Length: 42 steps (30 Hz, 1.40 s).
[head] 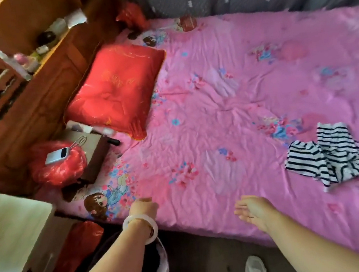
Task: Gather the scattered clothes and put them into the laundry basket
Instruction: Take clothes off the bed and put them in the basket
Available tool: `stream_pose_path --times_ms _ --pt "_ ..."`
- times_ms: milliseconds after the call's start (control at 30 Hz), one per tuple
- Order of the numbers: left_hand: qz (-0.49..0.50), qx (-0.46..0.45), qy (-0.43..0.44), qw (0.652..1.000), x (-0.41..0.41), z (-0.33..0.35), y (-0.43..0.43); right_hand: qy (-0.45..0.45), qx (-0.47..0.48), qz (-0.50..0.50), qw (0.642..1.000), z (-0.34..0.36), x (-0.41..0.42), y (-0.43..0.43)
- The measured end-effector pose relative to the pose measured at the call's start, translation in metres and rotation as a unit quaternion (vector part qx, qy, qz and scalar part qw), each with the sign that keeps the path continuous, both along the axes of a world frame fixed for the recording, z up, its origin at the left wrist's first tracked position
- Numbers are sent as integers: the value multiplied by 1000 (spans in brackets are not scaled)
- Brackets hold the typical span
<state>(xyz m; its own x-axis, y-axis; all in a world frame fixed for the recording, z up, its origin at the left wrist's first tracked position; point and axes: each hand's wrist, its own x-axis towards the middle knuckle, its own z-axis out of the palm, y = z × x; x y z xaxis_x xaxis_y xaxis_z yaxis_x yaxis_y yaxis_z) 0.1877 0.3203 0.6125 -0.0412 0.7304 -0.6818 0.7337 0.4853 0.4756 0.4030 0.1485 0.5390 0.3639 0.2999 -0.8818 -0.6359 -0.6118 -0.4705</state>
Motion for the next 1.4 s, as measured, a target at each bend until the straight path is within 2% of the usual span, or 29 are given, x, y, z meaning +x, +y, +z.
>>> stream_pose_path --times_ms 33,167,300,333,433,500,600,700,767,833,900,1000,1067,1133,1267,1400 --pt "-5 9 -3 1000 32 -1 -4 -3 5 -23 1000 2 27 -4" --pt "-131 8 -95 987 215 -10 -36 -28 43 -108 993 1 140 -29" --pt "-233 -16 -93 968 346 -30 -82 -71 36 -164 983 -18 234 -57" --pt "-250 -16 -94 964 375 -39 -94 -94 22 -158 983 -29 257 -67" --pt "-315 -23 -99 944 440 -65 -129 -168 -31 -59 984 -59 313 -92" --pt "-367 -7 -69 928 469 -87 -148 -199 -69 6 978 -87 336 -105" --pt "-415 18 -40 909 487 -119 -160 -209 -117 79 968 -131 350 -117" --pt "-477 28 -23 878 495 -137 -166 -180 -75 70 978 -162 347 -123" --pt "-510 64 -16 857 498 -147 -166 -152 -19 -75 985 -164 345 -121" --pt "-530 79 -31 843 499 -148 -163 -141 59 -219 964 -150 348 -117" --pt "-546 76 -47 833 501 -144 -159 -142 161 -257 942 -121 353 -110" --pt "-528 42 -120 840 508 -130 -147 -110 294 -257 914 -71 362 -98" --pt "-554 67 -105 823 508 -111 -135 -121 348 -226 902 -37 366 -92" --pt "-545 119 -109 823 504 -85 -121 -137 346 -186 909 -8 366 -89" --pt "-455 211 -207 840 473 -21 -90 -206 299 -83 928 45 347 -75" --pt "-439 230 -257 830 424 23 -65 -215 312 -86 921 88 317 -50"
